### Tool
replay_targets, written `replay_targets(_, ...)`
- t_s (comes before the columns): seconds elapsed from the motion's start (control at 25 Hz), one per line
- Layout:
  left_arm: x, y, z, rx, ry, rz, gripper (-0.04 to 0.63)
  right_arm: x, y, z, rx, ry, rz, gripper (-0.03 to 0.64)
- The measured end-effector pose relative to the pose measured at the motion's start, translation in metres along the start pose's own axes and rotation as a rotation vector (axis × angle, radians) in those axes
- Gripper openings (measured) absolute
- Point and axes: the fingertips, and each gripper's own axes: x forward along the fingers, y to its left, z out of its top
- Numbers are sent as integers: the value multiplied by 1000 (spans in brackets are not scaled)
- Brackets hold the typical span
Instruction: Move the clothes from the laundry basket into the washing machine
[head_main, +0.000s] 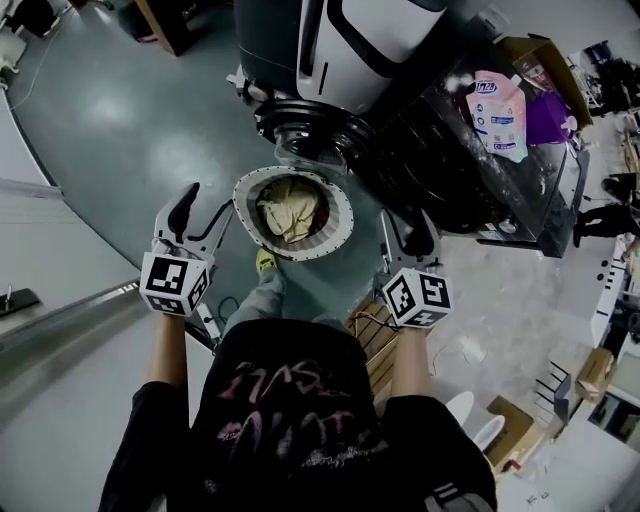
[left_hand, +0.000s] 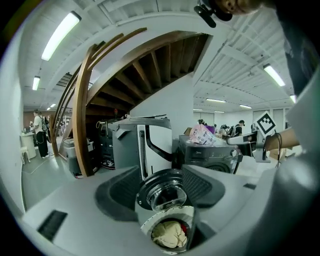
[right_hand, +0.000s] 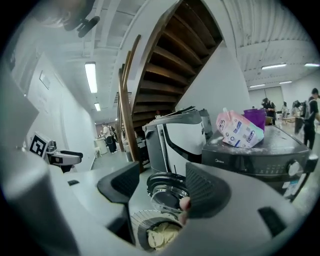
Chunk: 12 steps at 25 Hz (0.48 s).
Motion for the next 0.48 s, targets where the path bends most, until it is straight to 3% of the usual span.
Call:
replay_targets(0.2, 40, 38, -10, 4, 36, -58, 270, 40, 13, -9, -33, 57, -41, 295)
replay_targets(0.48, 73, 45, -36, -2, 112, -105, 270, 76, 17, -35, -77, 143, -8, 295)
